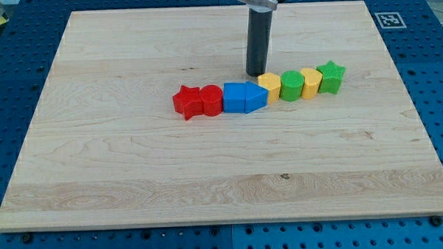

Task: Push the green circle into the green star

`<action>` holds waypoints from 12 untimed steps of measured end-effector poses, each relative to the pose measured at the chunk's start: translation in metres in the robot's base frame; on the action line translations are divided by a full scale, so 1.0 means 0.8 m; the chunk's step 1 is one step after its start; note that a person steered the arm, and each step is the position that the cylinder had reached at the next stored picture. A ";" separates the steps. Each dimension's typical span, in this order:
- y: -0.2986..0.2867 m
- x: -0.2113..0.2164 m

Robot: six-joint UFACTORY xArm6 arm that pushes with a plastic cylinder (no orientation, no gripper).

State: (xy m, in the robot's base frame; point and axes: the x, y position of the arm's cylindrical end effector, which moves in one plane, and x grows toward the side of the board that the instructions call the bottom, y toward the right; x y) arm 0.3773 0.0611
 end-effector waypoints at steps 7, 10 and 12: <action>0.095 0.103; 0.093 0.196; 0.123 0.207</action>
State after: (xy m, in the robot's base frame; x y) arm 0.5430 0.1594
